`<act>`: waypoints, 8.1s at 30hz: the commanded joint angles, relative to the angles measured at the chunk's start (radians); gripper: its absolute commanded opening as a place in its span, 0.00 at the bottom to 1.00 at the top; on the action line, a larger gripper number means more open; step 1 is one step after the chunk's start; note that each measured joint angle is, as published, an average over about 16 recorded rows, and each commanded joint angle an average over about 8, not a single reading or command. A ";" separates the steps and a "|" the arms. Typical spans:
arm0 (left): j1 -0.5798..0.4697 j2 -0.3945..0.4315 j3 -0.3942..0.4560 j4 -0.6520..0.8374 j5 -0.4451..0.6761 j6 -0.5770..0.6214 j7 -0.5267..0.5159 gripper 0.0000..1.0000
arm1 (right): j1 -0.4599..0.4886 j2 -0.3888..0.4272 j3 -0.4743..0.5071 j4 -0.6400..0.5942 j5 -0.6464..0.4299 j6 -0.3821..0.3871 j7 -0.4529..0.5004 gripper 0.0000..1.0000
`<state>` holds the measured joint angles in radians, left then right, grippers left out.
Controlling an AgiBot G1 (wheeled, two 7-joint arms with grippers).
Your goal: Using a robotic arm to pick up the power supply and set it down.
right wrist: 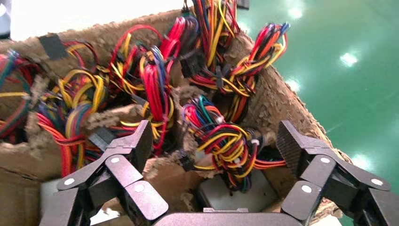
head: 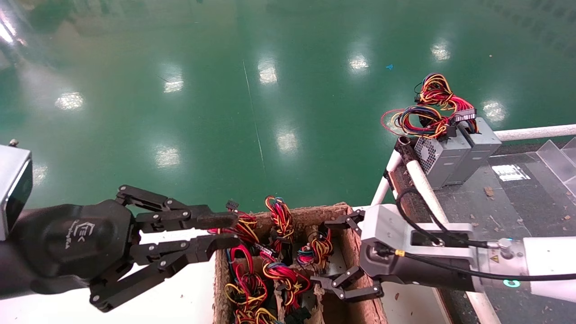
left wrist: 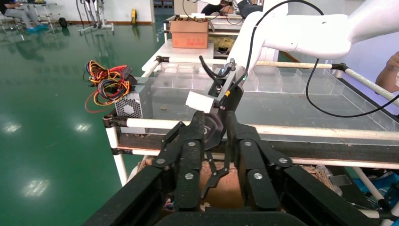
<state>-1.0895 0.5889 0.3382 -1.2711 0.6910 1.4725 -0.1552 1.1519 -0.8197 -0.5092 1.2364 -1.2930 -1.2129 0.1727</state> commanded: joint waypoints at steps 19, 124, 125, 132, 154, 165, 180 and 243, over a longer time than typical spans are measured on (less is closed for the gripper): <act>0.000 0.000 0.000 0.000 0.000 0.000 0.000 1.00 | -0.050 -0.044 -0.002 0.004 -0.048 0.110 -0.039 0.00; -0.001 -0.001 0.002 0.000 -0.002 -0.001 0.001 1.00 | -0.044 0.267 0.466 -0.230 0.118 0.435 -0.447 0.00; -0.001 -0.001 0.002 0.000 -0.002 -0.001 0.001 1.00 | -0.027 0.258 0.455 -0.239 0.109 0.433 -0.446 0.00; -0.001 -0.001 0.002 0.000 -0.002 -0.001 0.001 1.00 | 0.085 0.202 0.390 -0.322 0.054 0.408 -0.441 0.00; -0.001 -0.001 0.003 0.000 -0.002 -0.001 0.001 1.00 | 0.274 0.084 0.293 -0.562 -0.035 0.334 -0.486 0.94; -0.001 -0.001 0.003 0.000 -0.002 -0.001 0.002 1.00 | 0.257 0.112 0.296 -0.554 -0.013 0.276 -0.464 1.00; -0.001 -0.001 0.003 0.000 -0.002 -0.001 0.002 1.00 | 0.254 0.145 0.312 -0.494 0.046 0.217 -0.429 1.00; -0.001 -0.002 0.004 0.001 -0.003 -0.002 0.002 1.00 | -0.087 0.210 0.228 0.063 0.577 -0.296 0.023 1.00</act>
<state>-1.0903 0.5872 0.3425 -1.2701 0.6880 1.4706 -0.1528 1.0691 -0.6099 -0.2808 1.2930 -0.7213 -1.5034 0.1918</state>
